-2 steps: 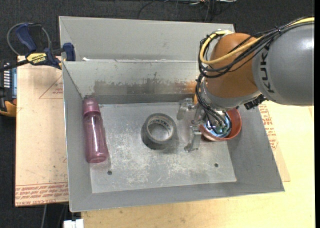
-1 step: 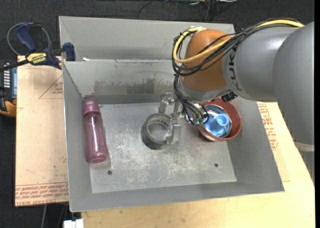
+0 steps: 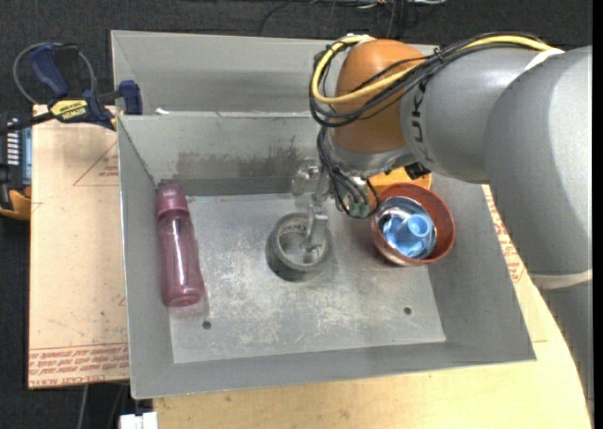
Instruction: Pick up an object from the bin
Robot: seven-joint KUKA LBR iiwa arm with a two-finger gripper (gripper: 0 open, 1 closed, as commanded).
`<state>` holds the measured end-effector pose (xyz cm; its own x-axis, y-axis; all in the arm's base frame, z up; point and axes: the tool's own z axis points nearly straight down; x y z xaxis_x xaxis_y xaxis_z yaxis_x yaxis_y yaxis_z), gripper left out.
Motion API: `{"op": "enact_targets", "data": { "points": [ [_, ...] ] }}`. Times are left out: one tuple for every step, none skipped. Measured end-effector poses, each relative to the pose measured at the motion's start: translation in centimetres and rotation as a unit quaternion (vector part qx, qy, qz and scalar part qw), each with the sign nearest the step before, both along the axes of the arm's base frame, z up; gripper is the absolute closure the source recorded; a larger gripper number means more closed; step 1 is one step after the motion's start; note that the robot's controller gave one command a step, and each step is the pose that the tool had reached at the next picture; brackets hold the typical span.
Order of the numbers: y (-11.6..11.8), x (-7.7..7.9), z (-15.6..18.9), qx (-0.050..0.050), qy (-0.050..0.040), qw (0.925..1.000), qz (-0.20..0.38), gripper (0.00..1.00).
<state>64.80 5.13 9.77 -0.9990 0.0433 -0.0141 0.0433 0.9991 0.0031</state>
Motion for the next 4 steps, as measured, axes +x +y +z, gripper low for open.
{"op": "enact_targets", "data": {
  "points": [
    [-3.85, -3.26, -0.81, 0.001, 0.0035, 0.9999, 0.01, 1.0],
    [-3.85, -3.24, -0.79, 0.001, 0.0032, 0.9999, 0.009, 0.0],
    [-3.85, -3.24, -0.8, 0.001, 0.003, 1.0, 0.009, 1.0],
    [-3.84, -3.24, -0.8, 0.001, 0.0031, 1.0, 0.009, 0.0]
  ]
}}
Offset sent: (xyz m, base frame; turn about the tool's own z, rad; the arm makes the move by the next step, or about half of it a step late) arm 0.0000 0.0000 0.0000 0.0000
